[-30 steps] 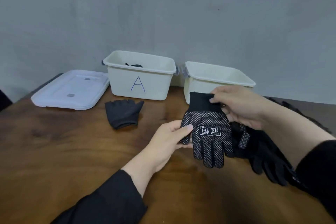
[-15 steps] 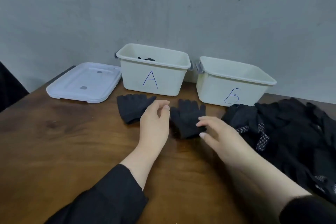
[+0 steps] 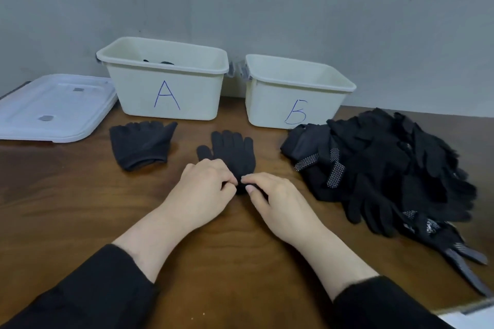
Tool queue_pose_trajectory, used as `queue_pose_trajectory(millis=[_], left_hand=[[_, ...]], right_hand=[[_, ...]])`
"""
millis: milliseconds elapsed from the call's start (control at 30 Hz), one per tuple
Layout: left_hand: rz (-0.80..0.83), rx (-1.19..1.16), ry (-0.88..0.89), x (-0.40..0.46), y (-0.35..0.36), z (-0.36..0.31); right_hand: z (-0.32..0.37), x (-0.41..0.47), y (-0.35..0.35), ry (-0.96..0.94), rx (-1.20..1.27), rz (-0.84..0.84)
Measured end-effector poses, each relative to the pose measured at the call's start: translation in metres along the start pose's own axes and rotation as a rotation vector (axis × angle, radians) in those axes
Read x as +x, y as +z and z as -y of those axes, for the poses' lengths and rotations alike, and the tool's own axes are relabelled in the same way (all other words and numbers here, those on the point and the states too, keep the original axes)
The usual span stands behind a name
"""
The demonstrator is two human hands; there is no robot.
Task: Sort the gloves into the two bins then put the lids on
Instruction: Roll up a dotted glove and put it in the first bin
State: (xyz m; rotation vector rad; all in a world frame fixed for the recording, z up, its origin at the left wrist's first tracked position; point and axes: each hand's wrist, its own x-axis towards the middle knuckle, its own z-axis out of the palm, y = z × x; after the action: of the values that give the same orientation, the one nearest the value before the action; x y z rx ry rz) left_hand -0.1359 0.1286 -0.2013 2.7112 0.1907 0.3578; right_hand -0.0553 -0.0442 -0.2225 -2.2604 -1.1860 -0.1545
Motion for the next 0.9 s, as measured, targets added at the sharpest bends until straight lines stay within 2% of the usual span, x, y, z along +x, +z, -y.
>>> queue_pose_trajectory(millis=[367, 567, 667, 767, 900], left_hand=[[-0.217, -0.016, 0.109, -0.001, 0.018, -0.011], [-0.238, 0.007, 0.208, -0.001, 0.024, -0.034], [-0.246, -0.020, 0.249, 0.002, 0.032, -0.049], [-0.259, -0.070, 0.252, 0.007, 0.040, -0.062], [-0.263, -0.090, 0.264, 0.013, 0.047, -0.074]], right_hand=[[-0.003, -0.005, -0.009, 0.024, 0.093, -0.258], [-0.028, -0.014, -0.054, 0.051, -0.083, -0.265], [-0.051, -0.020, -0.096, 0.093, -0.185, -0.342], [-0.076, -0.028, -0.142, 0.186, -0.328, -0.427], [-0.114, -0.035, -0.188, 0.458, -0.429, -0.420]])
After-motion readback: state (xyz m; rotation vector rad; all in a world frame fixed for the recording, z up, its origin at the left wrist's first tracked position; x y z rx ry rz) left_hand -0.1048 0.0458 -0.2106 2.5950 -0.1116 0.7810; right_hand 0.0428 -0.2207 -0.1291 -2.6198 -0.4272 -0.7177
